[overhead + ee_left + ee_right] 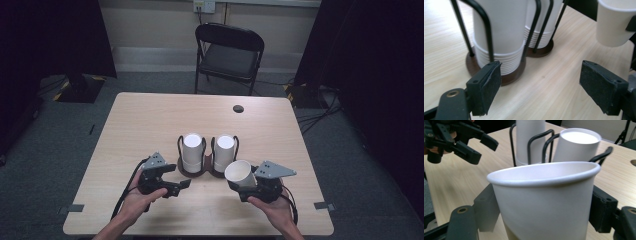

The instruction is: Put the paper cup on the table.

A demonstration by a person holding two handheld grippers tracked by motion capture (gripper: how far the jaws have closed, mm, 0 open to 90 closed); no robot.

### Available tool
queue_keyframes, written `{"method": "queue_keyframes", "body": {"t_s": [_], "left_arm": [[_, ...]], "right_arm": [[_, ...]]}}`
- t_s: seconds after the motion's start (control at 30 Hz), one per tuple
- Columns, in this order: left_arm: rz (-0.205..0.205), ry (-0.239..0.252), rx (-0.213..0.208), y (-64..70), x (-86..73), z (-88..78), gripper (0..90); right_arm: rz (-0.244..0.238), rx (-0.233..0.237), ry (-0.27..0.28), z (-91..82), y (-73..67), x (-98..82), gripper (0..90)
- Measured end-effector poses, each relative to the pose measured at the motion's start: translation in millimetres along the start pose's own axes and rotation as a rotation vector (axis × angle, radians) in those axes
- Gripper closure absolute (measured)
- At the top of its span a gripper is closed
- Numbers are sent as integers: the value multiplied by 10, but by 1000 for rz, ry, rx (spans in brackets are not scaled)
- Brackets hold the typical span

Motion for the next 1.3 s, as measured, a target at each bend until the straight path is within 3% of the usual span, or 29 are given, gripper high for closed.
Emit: {"method": "queue_keyframes", "body": {"t_s": [0.23, 0.37, 0.67, 1.3], "left_arm": [[0, -7, 38, -96, -73, -11, 173], [10, 13, 98, -126, -106, -51, 157], [6, 32, 121, -214, -120, -103, 158], [-13, 55, 112, -313, -131, -123, 159]], "right_arm": [[31, -43, 22, -83, 101, -8, 242], [57, -64, 42, -120, 165, 0, 242], [119, -143, 51, -124, 342, 29, 244], [159, -246, 51, -61, 866, 147, 246]]}}
Point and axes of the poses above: each handheld gripper's, and its own axes: z roughly forward along the jaws, x roughly out of its top, y roughly to its right, the point moved 1 cm from there along z, roughly forward along the jaws, and after that the axes turned 12 degrees about x, right-handed, at the moved point
